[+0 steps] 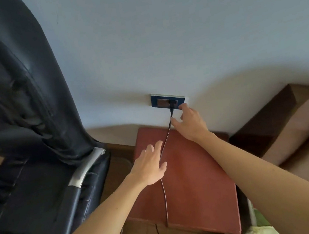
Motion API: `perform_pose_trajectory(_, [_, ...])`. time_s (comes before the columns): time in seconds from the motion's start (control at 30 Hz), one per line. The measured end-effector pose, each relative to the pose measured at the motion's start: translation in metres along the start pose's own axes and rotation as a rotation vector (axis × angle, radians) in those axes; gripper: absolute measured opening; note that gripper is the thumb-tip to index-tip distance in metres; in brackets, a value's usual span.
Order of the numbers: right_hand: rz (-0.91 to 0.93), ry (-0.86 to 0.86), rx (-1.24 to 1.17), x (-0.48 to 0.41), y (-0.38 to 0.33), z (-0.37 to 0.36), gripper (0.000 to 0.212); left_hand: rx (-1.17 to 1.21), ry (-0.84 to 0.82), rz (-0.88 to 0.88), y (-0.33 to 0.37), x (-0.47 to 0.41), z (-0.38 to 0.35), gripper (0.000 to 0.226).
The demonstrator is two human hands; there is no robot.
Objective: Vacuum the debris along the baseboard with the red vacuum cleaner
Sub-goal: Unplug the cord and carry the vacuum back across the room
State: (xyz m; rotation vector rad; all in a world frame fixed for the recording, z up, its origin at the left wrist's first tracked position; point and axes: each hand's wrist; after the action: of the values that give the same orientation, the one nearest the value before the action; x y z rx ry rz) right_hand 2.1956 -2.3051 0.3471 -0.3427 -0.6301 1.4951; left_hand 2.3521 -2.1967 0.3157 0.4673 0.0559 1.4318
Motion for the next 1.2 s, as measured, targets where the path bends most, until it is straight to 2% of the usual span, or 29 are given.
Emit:
perform_pose_trajectory(0.17, [-0.056,0.078,-0.143,-0.031,-0.003,-0.029,0.042,0.17,0.102,0.059,-0.006,-0.009,-0.029,0.056])
perform_pose_trajectory(0.33, [-0.15,0.264,-0.28,-0.05,-0.006,-0.043,0.029,0.318,0.197,0.084,-0.009,-0.016,-0.046,0.046])
perform_pose_trajectory(0.57, [-0.143,0.412,-0.386,-0.049,-0.009,-0.057,0.017,0.466,0.245,0.09,-0.014,-0.015,-0.054,0.048])
perform_pose_trajectory(0.83, [-0.107,0.43,-0.334,-0.045,-0.009,-0.063,0.012,0.631,0.166,0.134,-0.009,-0.013,-0.061,0.051])
perform_pose_trajectory(1.2, [-0.068,0.345,-0.212,-0.042,-0.009,-0.057,0.02,0.812,0.048,0.209,0.003,-0.008,-0.051,0.053])
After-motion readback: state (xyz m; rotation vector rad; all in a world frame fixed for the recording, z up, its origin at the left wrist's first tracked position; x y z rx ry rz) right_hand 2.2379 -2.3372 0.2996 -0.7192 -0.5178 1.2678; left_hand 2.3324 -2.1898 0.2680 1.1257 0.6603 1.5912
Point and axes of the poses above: each hand's wrist, its own x-axis away from the middle knuckle, its own z-axis out of the back of the hand, y = z × x, and after that the axes turned 5 degrees about y, right-handed
